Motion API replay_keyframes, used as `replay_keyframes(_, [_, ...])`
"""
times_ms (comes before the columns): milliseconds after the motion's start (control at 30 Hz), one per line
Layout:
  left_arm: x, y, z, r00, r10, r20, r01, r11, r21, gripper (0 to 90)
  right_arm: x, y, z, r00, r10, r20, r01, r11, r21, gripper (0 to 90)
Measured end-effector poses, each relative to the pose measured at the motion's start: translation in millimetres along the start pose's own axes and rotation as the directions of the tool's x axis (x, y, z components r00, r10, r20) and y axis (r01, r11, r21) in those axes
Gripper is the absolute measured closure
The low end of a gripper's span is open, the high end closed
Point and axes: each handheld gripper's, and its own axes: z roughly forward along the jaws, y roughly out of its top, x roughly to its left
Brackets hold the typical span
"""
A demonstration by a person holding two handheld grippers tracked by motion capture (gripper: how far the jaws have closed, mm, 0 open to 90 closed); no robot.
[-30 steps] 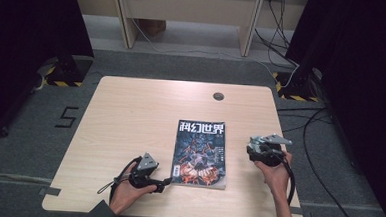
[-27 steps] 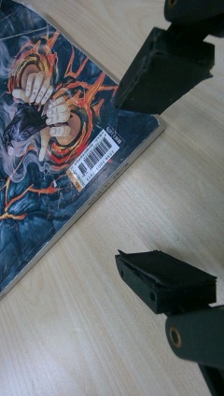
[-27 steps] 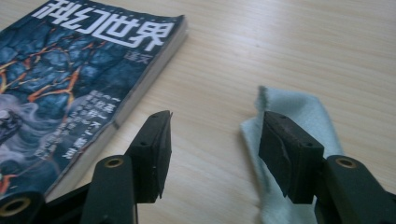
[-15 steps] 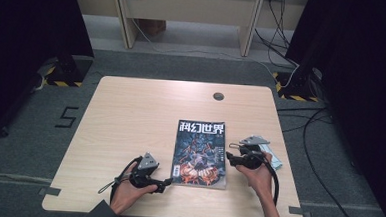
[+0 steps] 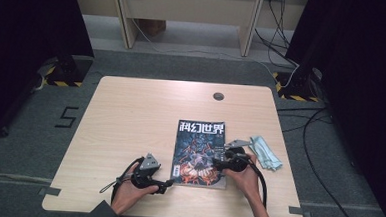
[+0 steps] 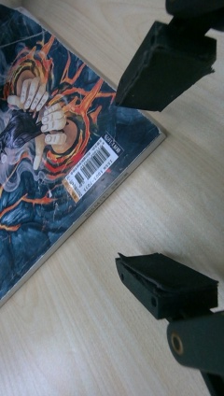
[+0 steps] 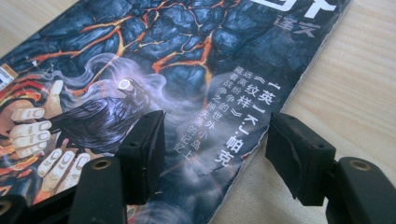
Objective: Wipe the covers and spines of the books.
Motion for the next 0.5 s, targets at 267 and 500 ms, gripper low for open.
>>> replay_keyframes(267, [-3.4, -0.1, 2.2, 0.9995, 0.025, 0.021, -0.025, 0.9996, 0.009, 21.5, 4.7, -0.6, -1.6, 0.9996, -0.023, 0.013, 0.023, 0.9997, 0.007, 38.4])
replay_keyframes(500, [-3.7, -0.3, 2.6, 0.9992, 0.023, 0.032, -0.023, 0.9997, 0.008, 22.7, 14.3, -1.1, -2.2, 0.9993, -0.037, -0.007, 0.037, 0.9991, 0.021, 38.1])
